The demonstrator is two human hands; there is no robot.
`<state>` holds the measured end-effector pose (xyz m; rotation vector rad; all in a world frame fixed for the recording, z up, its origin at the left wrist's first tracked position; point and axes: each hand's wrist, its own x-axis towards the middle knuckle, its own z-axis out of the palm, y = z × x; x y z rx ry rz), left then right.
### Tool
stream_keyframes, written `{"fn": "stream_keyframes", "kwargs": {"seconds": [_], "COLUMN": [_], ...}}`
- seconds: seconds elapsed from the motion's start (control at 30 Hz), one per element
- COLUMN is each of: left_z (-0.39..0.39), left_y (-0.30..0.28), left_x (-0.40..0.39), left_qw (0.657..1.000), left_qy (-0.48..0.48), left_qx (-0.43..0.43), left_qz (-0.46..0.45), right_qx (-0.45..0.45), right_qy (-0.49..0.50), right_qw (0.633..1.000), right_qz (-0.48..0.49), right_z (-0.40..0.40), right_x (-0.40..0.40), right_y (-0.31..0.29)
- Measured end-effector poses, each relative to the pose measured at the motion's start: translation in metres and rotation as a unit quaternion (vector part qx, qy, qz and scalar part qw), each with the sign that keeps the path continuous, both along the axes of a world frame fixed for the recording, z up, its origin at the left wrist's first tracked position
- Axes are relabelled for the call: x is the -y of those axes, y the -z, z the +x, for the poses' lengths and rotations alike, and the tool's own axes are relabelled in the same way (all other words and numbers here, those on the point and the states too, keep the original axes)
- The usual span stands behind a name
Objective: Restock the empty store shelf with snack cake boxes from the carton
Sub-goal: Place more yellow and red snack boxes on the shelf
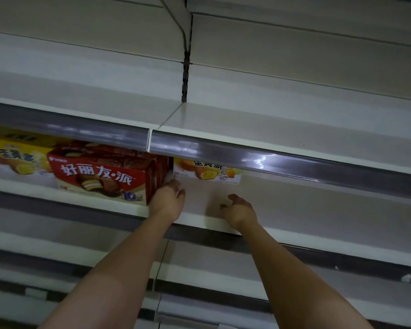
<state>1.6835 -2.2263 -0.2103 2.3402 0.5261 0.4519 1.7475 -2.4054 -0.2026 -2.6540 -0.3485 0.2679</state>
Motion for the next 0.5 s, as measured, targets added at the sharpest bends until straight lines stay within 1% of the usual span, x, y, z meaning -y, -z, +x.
{"fn": "stream_keyframes", "kwargs": {"seconds": [0.17,0.27,0.37,0.5], "left_z": [-0.040,-0.077,-0.123,-0.192], "left_y": [-0.007,-0.001,0.009,0.025], "left_x": [0.012,0.023,0.042,0.065], "left_qw": [0.994,0.985,0.971,0.950], "left_qy": [-0.106,-0.168,-0.230,-0.301], "left_qx": [0.018,0.022,0.013,0.003], "left_qz": [-0.011,-0.045,-0.060,-0.078], "right_qx": [0.035,0.045,0.052,0.071], "right_qy": [-0.086,-0.135,-0.202,-0.287], "right_qw": [0.995,0.990,0.977,0.954], "right_qz": [-0.022,0.014,0.054,0.055], "right_z": [-0.014,-0.032,-0.058,-0.094], "right_x": [0.005,0.007,0.011,0.011], "right_y": [-0.007,-0.009,-0.008,-0.003]}}
